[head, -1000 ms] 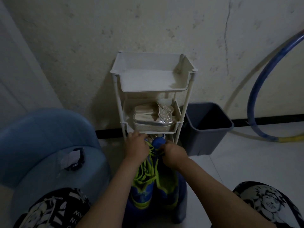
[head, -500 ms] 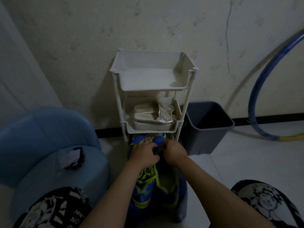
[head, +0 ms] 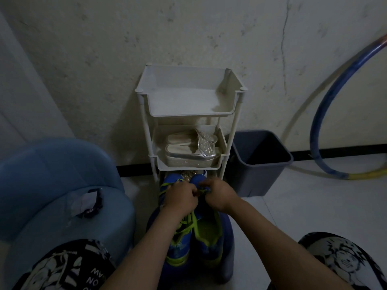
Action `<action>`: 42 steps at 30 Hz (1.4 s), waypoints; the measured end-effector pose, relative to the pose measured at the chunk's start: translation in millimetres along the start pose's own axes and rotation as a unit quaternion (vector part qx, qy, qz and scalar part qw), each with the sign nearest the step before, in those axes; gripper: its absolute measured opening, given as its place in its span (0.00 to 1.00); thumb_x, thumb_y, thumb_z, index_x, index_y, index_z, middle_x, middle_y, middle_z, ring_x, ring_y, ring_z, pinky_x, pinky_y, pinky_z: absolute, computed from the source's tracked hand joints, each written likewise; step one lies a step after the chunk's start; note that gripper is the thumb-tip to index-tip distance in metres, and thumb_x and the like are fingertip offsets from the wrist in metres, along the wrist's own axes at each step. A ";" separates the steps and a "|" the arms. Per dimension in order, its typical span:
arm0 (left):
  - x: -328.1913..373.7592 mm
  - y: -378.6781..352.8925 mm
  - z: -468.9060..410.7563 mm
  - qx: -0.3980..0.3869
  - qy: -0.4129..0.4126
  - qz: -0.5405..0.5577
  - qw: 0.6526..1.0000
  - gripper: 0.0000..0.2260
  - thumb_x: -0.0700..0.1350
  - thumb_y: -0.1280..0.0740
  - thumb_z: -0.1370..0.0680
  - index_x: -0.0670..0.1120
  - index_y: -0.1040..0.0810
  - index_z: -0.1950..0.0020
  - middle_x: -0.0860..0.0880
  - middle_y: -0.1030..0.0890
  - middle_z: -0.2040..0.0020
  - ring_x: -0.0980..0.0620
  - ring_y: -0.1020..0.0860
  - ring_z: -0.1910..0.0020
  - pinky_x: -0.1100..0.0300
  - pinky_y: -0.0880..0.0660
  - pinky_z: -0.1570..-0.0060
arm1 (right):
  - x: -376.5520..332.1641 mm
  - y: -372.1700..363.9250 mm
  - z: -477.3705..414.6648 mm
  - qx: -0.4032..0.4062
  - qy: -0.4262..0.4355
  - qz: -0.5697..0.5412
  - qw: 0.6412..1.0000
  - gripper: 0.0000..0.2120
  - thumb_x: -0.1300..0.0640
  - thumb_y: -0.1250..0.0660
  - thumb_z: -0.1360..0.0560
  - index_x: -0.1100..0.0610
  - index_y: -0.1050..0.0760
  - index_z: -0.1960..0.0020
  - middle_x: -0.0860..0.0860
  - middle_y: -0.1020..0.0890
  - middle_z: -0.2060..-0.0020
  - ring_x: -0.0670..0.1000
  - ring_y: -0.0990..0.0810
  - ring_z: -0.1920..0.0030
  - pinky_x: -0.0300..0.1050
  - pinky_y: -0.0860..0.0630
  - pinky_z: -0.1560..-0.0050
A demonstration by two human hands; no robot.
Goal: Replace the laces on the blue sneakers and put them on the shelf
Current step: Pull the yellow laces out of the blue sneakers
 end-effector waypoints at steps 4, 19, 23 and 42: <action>-2.3 -1.6 0.7 0.011 0.016 0.038 0.999 0.08 0.49 0.33 0.28 0.56 0.15 0.52 0.55 0.17 0.52 0.49 0.22 0.47 0.52 0.26 0.44 | -0.3 0.7 2.0 -0.003 -0.007 0.083 0.996 0.11 0.54 0.39 0.21 0.49 0.19 0.44 0.51 0.17 0.48 0.52 0.19 0.48 0.48 0.21 0.49; -6.7 -8.6 -4.3 0.021 -0.030 0.009 0.999 0.07 0.49 0.34 0.25 0.56 0.16 0.52 0.54 0.19 0.50 0.49 0.24 0.44 0.52 0.29 0.43 | 0.0 20.9 8.3 0.087 -0.056 -0.115 0.988 0.20 0.62 0.34 0.27 0.48 0.21 0.37 0.46 0.20 0.37 0.48 0.22 0.37 0.39 0.27 0.42; -6.1 -9.6 -4.0 0.029 -0.043 0.009 0.999 0.07 0.47 0.34 0.26 0.53 0.17 0.55 0.49 0.21 0.53 0.46 0.25 0.48 0.52 0.28 0.50 | -15.5 19.5 11.7 0.034 -0.018 0.013 0.999 0.19 0.51 0.34 0.27 0.43 0.22 0.36 0.46 0.20 0.38 0.50 0.22 0.39 0.44 0.26 0.41; -4.5 -8.7 -5.6 0.062 -0.089 0.027 0.994 0.06 0.47 0.34 0.22 0.50 0.16 0.52 0.50 0.21 0.50 0.49 0.25 0.48 0.53 0.27 0.48 | 3.7 26.9 5.7 0.159 0.014 0.033 0.987 0.13 0.55 0.34 0.24 0.50 0.20 0.40 0.49 0.22 0.42 0.53 0.20 0.46 0.44 0.25 0.54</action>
Point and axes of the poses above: each hand's wrist, its own z-axis away from the middle knuckle, its own y-axis out of the back of the hand, x = y × z, the point moved 2 cm from there along -z, towards the middle knuckle
